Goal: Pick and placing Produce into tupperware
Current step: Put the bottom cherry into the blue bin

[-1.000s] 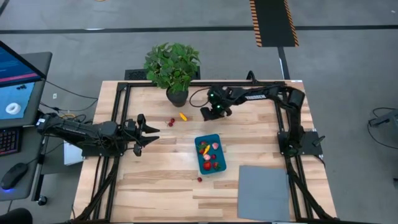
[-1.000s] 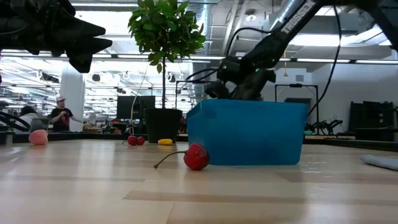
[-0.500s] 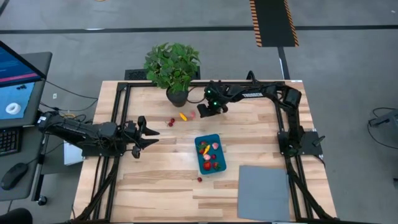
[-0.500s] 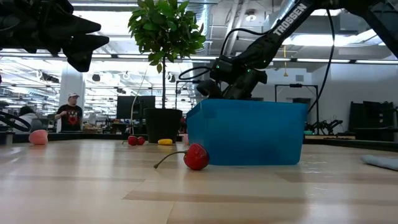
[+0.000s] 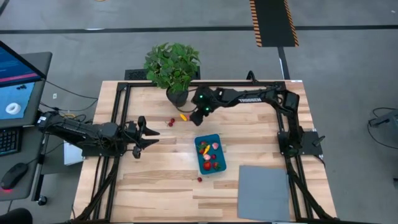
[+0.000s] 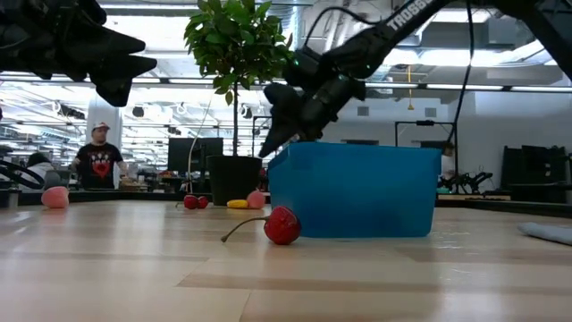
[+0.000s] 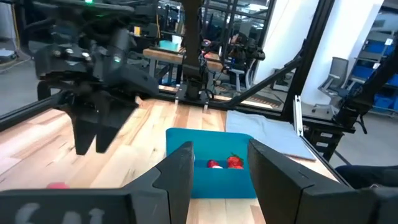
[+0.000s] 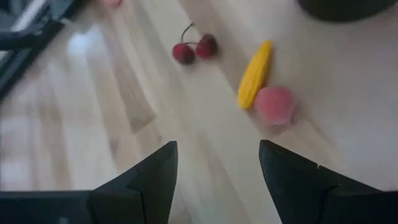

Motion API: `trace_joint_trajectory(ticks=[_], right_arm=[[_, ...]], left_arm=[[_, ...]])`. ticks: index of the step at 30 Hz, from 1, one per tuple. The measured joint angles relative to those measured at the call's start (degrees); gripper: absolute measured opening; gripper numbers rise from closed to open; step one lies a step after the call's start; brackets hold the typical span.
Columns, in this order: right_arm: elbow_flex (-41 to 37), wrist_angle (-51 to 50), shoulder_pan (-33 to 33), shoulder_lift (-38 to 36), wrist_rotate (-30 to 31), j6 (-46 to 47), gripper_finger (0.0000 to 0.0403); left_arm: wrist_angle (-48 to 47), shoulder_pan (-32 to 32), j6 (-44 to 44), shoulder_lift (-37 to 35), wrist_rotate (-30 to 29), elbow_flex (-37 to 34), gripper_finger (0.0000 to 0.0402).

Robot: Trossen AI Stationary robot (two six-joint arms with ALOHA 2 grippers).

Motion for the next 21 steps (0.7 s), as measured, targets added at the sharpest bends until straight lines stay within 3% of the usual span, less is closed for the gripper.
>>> trace_joint_trajectory(ticks=[6, 21], right_arm=[[0.8, -0.4, 0.2, 0.0, 9.7, 1.1, 0.0249], [0.8, 0.0, -0.3, 0.1, 5.4, 7.5, 0.0249]], left_arm=[[0.1, 0.0, -1.0, 0.0, -1.4, 0.0, 0.0141], [0.3, 0.0, -1.2, 0.0, -3.0, 0.0, 0.0141]])
